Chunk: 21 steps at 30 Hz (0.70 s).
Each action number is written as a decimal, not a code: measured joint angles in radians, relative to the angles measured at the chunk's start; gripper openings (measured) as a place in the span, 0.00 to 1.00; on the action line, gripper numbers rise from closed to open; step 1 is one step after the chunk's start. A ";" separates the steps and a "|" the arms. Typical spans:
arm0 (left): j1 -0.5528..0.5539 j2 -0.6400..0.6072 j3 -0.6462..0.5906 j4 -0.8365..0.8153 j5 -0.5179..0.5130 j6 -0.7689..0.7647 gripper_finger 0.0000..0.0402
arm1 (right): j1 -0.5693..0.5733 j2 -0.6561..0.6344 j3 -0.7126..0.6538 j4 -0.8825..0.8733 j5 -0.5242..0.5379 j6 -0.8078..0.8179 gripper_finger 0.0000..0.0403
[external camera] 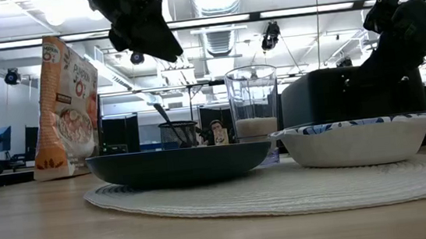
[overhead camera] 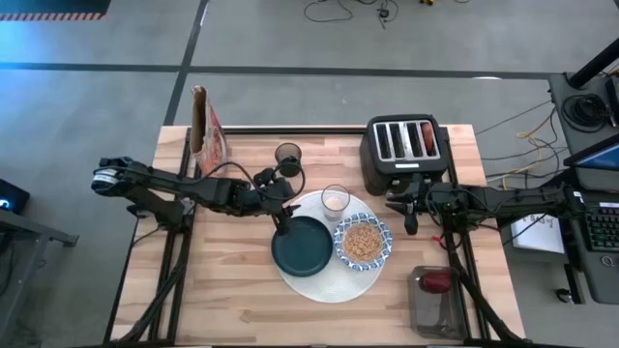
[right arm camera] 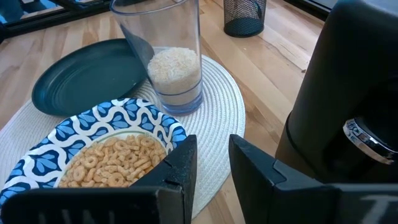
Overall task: Arrange a breakfast setting
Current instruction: Put the bagel from the toaster on the dark blue plate on the white placemat
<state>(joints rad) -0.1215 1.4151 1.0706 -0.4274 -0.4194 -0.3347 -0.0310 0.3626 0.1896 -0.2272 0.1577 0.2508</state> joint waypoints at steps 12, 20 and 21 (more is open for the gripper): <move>0.000 0.000 0.000 0.009 0.000 0.013 0.39 | 0.000 0.000 0.000 0.000 0.000 0.000 0.18; 0.000 0.000 0.000 0.021 0.000 0.033 0.39 | 0.000 0.000 0.000 0.011 0.001 0.002 0.21; 0.000 0.000 0.000 0.022 0.000 0.034 0.39 | 0.000 0.000 0.000 0.025 0.002 0.005 0.21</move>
<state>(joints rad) -0.1211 1.4151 1.0707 -0.4056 -0.4191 -0.3012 -0.0311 0.3627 0.1894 -0.2022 0.1600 0.2554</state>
